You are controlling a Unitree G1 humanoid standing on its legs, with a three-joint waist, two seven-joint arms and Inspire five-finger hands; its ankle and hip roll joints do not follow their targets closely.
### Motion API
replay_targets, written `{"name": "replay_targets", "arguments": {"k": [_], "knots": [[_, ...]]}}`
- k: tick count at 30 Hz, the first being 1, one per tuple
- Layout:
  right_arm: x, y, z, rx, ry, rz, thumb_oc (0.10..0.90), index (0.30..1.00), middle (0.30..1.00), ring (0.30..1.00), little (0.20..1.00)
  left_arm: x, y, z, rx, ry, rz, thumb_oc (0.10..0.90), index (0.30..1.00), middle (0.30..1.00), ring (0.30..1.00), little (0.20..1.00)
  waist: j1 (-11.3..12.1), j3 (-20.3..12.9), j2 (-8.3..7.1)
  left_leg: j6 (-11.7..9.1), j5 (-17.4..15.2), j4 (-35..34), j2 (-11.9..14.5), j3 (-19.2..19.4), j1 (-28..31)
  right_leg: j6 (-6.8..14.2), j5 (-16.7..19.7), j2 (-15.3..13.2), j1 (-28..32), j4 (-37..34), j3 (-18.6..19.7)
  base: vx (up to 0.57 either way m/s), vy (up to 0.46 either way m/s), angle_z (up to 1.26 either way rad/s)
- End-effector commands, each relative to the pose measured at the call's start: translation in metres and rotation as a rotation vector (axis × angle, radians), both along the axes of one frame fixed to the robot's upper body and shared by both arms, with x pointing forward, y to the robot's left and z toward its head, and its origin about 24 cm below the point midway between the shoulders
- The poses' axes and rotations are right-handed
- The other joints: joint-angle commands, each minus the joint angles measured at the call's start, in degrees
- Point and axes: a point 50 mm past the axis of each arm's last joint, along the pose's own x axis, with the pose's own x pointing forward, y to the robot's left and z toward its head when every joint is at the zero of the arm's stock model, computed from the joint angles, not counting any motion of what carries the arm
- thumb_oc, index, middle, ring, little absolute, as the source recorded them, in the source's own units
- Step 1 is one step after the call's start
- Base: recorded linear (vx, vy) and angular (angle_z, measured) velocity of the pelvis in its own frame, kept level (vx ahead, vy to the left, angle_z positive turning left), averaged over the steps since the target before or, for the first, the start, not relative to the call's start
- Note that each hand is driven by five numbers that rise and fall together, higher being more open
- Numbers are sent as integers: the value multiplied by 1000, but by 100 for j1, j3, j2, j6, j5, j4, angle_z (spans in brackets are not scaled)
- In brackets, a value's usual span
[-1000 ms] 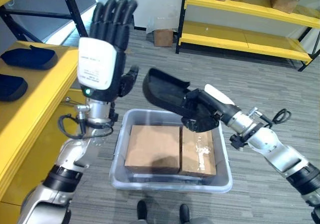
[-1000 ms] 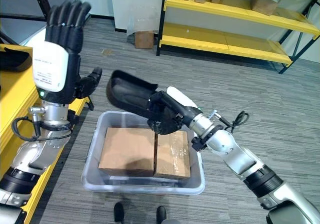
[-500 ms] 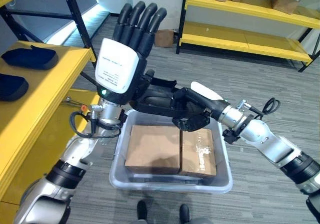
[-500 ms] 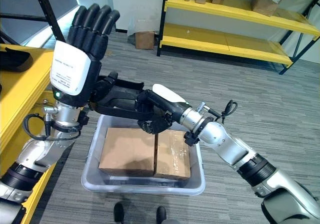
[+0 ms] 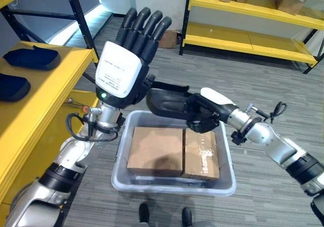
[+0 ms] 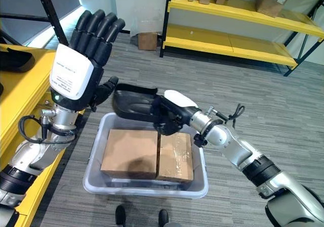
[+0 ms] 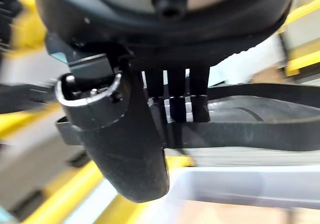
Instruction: Move parts from the plastic box to the shelf.
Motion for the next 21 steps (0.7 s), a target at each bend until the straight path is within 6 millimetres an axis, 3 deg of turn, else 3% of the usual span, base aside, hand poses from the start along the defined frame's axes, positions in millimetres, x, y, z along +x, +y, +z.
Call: {"name": "replay_targets", "arguments": {"k": [1, 12, 15, 21], "knots": [[12, -9, 27, 30, -208, -74, 400, 300, 300, 300, 300, -1, 1, 13, -52, -71, -32, 900, 1000, 1000, 1000, 1000, 105, -989, -100, -326, -545, -45, 509, -192, 442, 541, 31, -571, -223, 246, 337, 0, 0, 0], [43, -40, 6, -213, -237, -301, 400, 300, 300, 300, 300, 0, -21, 16, -112, -74, -143, 900, 1000, 1000, 1000, 1000, 164, -996, -92, -319, -556, -45, 484, -265, 437, 520, 10, -560, -187, 264, 289, 0, 0, 0], [45, -43, 7, -222, -242, -324, 400, 300, 300, 300, 300, 0, -23, 17, -116, -72, -157, 900, 1000, 1000, 1000, 1000, 175, -994, -89, -317, -555, -43, 485, -276, 434, 517, 5, -563, -178, 264, 282, 0, 0, 0], [48, -45, 28, -206, -304, -336, 400, 300, 300, 300, 300, 0, -29, 10, -127, -13, -189, 900, 1000, 1000, 1000, 1000, 206, -990, -81, -314, -549, -42, 469, -307, 415, 511, 7, -574, -162, 252, 255, -1, 2, 2]]}}
